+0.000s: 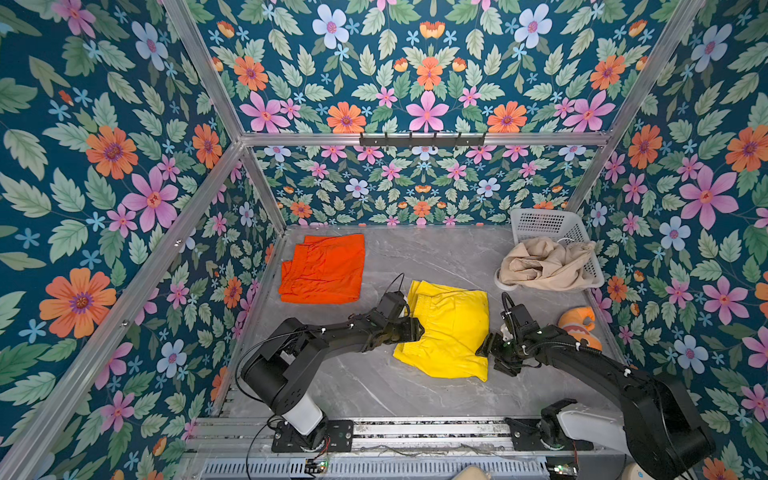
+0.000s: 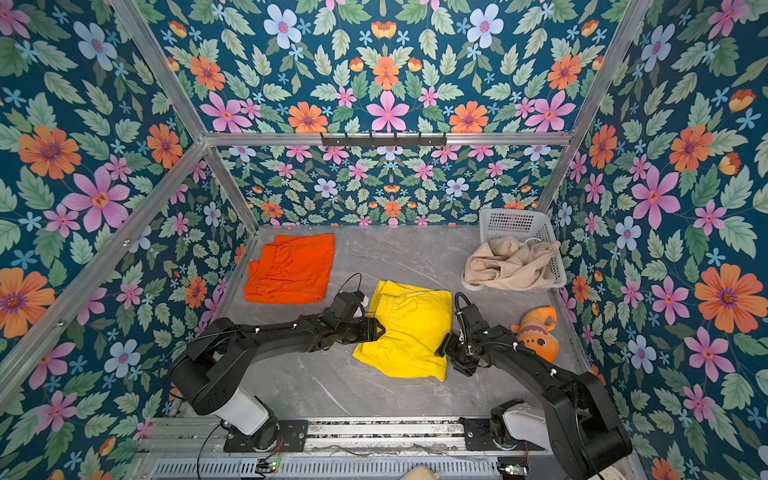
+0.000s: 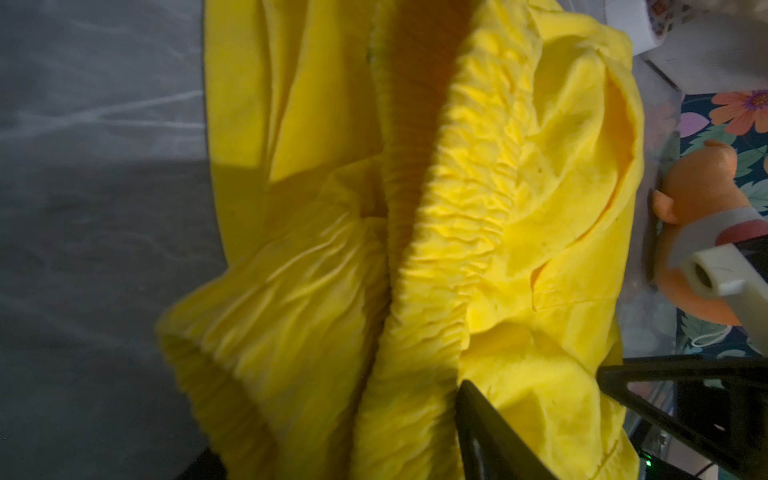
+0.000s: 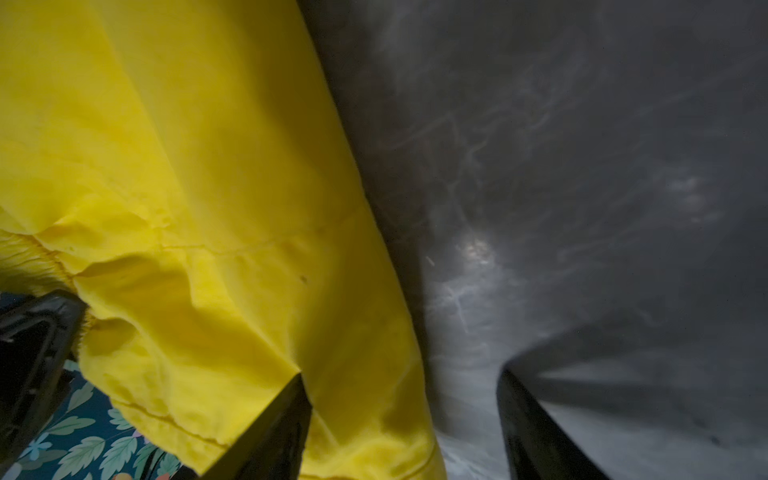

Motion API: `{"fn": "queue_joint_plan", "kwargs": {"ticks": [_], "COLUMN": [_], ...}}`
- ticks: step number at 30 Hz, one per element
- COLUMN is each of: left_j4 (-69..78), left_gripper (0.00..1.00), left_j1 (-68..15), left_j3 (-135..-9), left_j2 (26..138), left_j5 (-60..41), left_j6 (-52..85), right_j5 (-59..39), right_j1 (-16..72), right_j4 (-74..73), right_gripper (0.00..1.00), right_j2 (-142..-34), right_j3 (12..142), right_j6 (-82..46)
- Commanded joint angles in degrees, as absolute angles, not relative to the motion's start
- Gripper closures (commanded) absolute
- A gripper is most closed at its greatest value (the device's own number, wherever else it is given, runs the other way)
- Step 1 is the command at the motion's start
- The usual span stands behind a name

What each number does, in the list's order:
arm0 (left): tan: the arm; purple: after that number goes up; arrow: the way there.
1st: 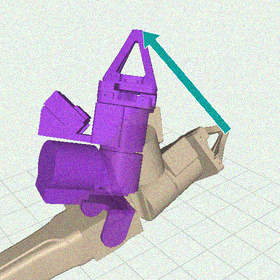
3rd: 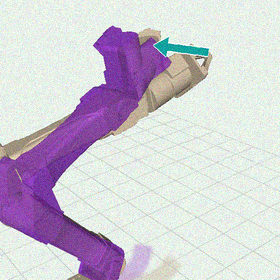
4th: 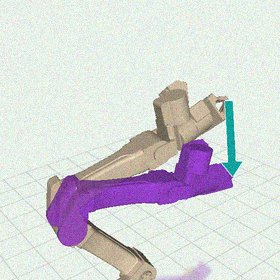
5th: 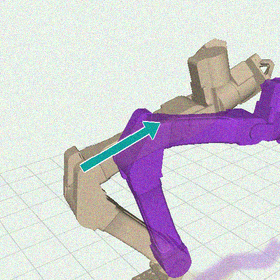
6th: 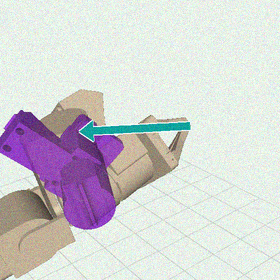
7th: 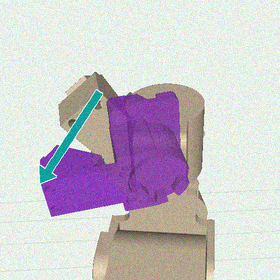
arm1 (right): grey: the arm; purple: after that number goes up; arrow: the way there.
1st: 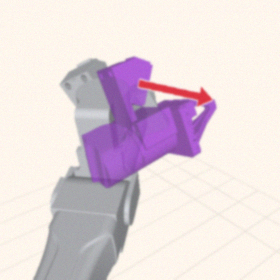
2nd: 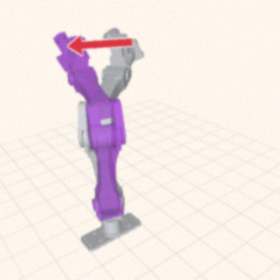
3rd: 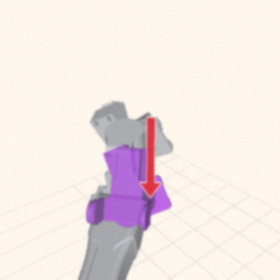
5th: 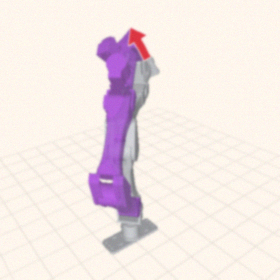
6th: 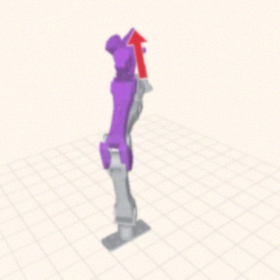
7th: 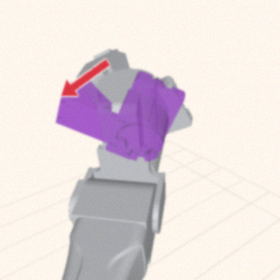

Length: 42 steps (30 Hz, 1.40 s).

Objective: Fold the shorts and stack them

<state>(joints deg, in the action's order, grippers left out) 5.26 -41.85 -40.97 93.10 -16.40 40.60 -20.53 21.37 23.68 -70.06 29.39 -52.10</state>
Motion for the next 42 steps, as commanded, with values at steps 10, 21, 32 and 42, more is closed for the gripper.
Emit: {"fn": "queue_joint_plan", "kwargs": {"ticks": [10, 21, 32, 42], "left_j4": [3.6, 8.4, -8.5, -26.6], "left_gripper": [0.64, 1.0, 1.0, 1.0], "left_j1": [-42.6, -42.7, -39.4, -24.8], "left_j3": [-39.6, -40.4, -51.3, -67.9], "left_j2": [93.2, 89.6, 84.2, 83.0], "left_j5": [-17.9, -19.2, -14.0, -10.9], "left_j6": [46.3, 49.6, 37.3, 19.2], "right_j5": [-22.6, -21.8, -16.2, -10.5], "right_j1": [21.5, 21.6, 25.4, 32.5], "right_j4": [15.1, 16.0, 22.0, 18.8], "right_gripper": [0.8, 0.99, 1.0, 1.0], "right_j2": [-72.3, -68.7, -64.1, -77.0], "right_j3": [26.9, 27.0, 37.1, 57.4], "right_j6": [-54.6, -54.7, -55.3, -54.6]}}
